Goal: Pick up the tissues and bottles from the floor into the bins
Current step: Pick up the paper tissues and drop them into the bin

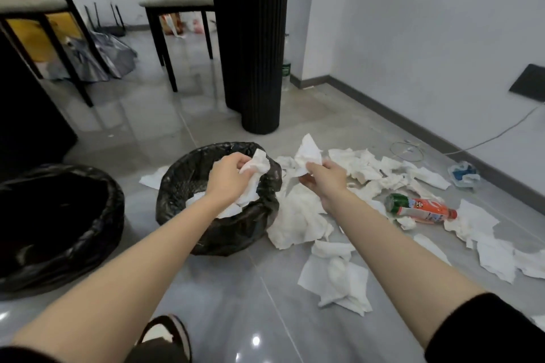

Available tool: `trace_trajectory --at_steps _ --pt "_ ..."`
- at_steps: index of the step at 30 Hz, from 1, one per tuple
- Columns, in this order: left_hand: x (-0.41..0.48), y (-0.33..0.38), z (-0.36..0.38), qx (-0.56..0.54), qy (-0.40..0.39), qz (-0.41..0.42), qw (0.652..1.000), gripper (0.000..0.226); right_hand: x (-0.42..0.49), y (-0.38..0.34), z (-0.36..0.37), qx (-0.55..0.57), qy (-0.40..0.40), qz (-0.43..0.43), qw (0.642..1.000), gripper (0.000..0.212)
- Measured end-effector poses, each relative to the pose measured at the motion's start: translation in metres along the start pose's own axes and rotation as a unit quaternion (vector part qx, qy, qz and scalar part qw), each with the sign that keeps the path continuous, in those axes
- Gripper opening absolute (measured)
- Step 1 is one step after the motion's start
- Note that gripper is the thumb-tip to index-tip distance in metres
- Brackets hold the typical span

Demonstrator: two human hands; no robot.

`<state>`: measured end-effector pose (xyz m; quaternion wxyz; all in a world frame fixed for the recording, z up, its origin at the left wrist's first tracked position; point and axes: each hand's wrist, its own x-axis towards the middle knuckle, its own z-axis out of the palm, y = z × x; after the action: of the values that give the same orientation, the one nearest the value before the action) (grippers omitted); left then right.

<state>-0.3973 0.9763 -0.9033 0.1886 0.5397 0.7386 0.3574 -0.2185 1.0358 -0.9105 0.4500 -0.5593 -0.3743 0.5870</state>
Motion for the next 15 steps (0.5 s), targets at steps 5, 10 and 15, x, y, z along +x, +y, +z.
trace_trajectory --at_steps 5,10,15 --pt "0.009 -0.037 -0.037 0.027 0.022 -0.061 0.998 0.021 -0.005 0.001 0.058 -0.052 -0.084 0.016 0.995 0.008" --pt "0.016 -0.071 -0.034 0.032 -0.015 -0.089 0.995 0.028 0.003 0.029 0.096 -0.215 -0.105 -0.060 0.969 0.014" --pt "0.025 -0.097 -0.014 0.128 -0.116 -0.070 0.982 0.040 0.012 0.051 0.114 -0.444 -0.200 -0.192 0.852 0.031"
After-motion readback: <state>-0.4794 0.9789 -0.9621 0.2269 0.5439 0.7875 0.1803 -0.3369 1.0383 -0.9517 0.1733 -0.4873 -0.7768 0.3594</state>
